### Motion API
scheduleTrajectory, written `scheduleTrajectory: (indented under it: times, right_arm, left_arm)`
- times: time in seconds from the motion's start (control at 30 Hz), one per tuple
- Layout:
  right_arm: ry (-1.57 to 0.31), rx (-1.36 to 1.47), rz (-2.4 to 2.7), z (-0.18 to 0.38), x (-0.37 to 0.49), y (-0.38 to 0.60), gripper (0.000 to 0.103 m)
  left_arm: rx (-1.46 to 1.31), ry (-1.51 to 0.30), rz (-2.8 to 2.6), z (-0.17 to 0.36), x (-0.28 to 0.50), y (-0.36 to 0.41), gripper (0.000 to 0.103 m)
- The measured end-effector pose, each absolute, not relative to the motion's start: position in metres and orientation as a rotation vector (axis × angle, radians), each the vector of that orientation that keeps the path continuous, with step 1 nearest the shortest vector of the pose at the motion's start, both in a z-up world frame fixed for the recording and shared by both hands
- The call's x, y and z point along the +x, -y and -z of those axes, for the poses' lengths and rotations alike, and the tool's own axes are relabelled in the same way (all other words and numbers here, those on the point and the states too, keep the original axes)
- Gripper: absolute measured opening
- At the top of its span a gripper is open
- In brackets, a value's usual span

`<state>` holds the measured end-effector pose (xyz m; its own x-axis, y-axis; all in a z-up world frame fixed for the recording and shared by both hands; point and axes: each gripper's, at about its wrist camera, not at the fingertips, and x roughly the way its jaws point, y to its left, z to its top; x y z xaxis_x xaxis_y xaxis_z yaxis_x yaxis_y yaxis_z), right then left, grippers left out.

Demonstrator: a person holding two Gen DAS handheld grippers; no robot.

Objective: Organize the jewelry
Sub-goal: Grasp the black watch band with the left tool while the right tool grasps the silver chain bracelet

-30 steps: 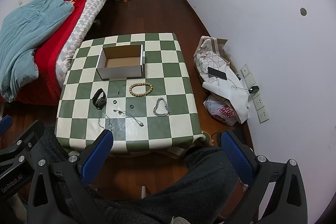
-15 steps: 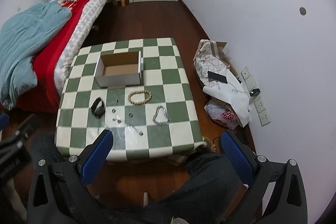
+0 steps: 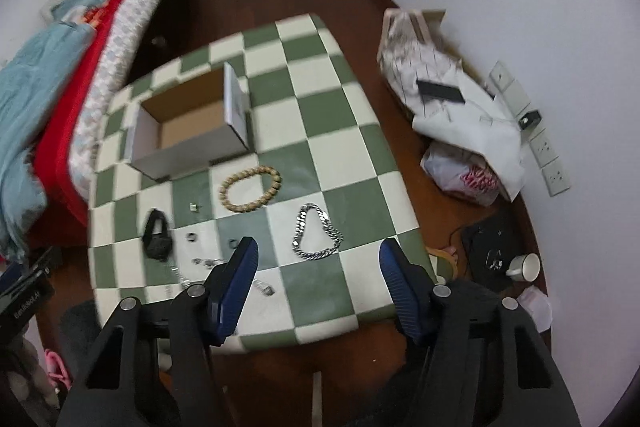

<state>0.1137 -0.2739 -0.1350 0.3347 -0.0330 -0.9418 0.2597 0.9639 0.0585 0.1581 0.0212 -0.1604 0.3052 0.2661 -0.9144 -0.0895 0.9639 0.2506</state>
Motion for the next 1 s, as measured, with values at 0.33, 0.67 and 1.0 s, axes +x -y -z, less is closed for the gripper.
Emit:
scheduleTrajectory:
  times: [0.33, 0.67, 1.0]
  right_arm:
    - [-1.427, 0.166, 0.27, 0.255, 0.159, 0.29, 0.065]
    - [-1.508, 0.117, 0.338, 0.306, 0.164, 0.287, 0.063]
    - [-1.46, 0.112, 0.246, 0.304, 0.16, 0.27, 0.007]
  left_arm:
    - [0.12, -1.436, -0.25, 0.251, 0.204, -0.029, 0.089]
    - [0.155, -1.515, -0.165, 0.288, 0.22, -0.012, 0.057]
    - [0.242, -1.436, -0.148, 0.286, 0.209, 0.0, 0.005]
